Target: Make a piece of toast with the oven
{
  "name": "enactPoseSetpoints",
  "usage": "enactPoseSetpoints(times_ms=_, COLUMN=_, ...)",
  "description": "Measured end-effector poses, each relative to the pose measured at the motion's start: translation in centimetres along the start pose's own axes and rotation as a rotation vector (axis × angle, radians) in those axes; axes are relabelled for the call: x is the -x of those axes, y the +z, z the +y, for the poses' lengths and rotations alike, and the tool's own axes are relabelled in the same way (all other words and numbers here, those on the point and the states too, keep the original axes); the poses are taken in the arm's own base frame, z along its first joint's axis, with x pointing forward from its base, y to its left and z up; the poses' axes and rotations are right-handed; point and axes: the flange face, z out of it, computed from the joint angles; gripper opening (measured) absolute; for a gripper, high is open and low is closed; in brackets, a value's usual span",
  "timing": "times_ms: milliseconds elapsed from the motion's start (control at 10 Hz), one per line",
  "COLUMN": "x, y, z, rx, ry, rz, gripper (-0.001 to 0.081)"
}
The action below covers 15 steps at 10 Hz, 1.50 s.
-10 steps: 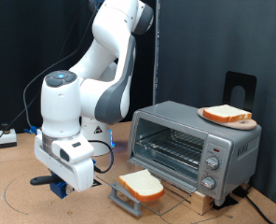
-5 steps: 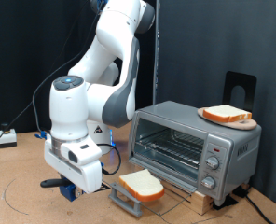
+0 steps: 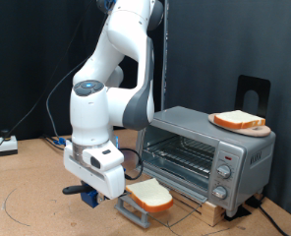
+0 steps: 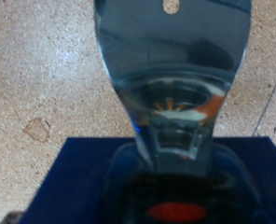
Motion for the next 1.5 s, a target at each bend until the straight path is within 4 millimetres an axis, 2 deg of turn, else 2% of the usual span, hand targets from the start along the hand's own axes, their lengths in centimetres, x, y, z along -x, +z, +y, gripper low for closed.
enactPoseSetpoints(times_ms=300, x=0.9, y=0.4, z=-0.8, rx=-0.018, ry=0.010, rz=-0.063, gripper=0.0396)
enactPoseSetpoints(times_ms=600, x=1.4, y=0.7, z=-0.7, rx=-0.002, ry=0.041, rz=-0.088, gripper=0.0396)
enactPoseSetpoints(times_ms=1500, x=-0.4, y=1.4, z=-1.0, rx=-0.033, ry=0.080, rz=-0.106, gripper=0.0396)
